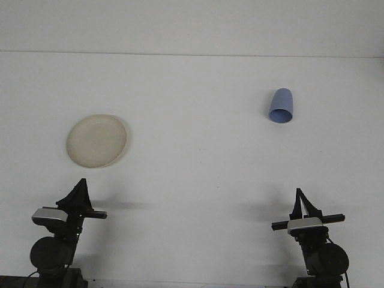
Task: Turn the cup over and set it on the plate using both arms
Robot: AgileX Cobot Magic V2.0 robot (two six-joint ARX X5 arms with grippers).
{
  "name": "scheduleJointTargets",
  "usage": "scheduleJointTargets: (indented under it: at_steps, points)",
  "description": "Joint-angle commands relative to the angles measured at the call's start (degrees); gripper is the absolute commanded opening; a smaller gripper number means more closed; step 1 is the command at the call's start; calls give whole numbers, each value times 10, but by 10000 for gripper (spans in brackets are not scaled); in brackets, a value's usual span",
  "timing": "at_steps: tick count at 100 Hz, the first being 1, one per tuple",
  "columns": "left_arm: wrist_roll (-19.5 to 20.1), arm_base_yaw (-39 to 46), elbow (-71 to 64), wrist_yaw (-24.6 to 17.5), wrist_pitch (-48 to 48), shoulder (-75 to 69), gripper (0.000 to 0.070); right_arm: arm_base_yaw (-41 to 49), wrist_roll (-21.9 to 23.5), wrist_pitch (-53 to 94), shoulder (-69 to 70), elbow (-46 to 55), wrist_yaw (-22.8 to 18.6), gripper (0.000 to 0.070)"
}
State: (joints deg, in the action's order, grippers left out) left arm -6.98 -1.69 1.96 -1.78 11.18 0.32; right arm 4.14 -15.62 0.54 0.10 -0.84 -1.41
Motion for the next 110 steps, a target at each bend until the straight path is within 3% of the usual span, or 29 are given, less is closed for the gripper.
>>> scheduleJointTargets:
  at_steps: [1, 67, 77, 95, 110]
  points:
    - [-2, -1, -10, -1, 9, -1, 14, 2, 6, -8, 0, 1, -1, 0]
    - [-2, -1, -10, -1, 9, -1, 14, 2, 7, -9, 0, 1, -1, 0]
    - [-2, -1, -10, -1, 9, -1, 14, 2, 36, -14, 0, 1, -3, 0]
    - [-2, -1, -10, -1, 9, -1, 14, 3, 141, -56, 0, 1, -3, 0]
    - [-2, -1, -10, -1, 9, -1, 14, 3, 148, -103, 0, 1, -1, 0]
